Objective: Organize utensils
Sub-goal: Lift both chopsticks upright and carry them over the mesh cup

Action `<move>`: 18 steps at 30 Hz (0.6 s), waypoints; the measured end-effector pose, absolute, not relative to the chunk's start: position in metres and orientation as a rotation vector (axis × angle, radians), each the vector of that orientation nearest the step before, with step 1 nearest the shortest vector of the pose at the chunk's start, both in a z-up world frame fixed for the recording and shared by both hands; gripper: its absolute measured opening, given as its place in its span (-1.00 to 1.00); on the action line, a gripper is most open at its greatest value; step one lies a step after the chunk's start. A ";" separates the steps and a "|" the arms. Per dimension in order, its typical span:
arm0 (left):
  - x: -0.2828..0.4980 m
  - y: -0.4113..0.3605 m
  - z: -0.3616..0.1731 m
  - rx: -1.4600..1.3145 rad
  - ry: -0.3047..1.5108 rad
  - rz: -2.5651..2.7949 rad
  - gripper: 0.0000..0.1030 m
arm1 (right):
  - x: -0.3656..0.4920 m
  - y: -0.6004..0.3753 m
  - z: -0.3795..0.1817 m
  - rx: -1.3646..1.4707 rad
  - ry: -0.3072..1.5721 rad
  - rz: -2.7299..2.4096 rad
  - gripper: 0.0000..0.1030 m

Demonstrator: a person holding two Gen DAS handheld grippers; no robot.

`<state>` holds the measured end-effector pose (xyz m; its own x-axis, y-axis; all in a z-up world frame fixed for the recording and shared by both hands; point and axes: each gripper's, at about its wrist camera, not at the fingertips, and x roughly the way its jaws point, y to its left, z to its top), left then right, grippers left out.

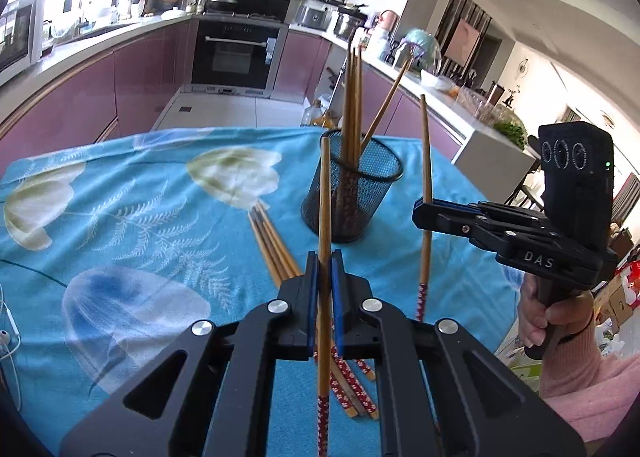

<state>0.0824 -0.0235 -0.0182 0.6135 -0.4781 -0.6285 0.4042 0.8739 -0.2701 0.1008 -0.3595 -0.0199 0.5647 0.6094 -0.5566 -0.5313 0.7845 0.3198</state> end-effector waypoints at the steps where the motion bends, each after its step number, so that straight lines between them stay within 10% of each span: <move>1: 0.081 -0.023 -0.014 -0.106 0.743 -0.517 -0.86 | 0.100 -0.361 -0.018 0.123 0.693 0.672 -0.88; 18: 0.081 -0.023 0.047 -0.159 0.598 -0.567 -0.86 | 0.108 -0.380 0.027 0.116 0.564 0.651 -0.88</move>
<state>0.0809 -0.0228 0.0472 0.6803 -0.5472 -0.4876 0.4578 0.8368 -0.3004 0.1079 -0.3797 0.0265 0.6518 0.6027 -0.4604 -0.5410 0.7949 0.2746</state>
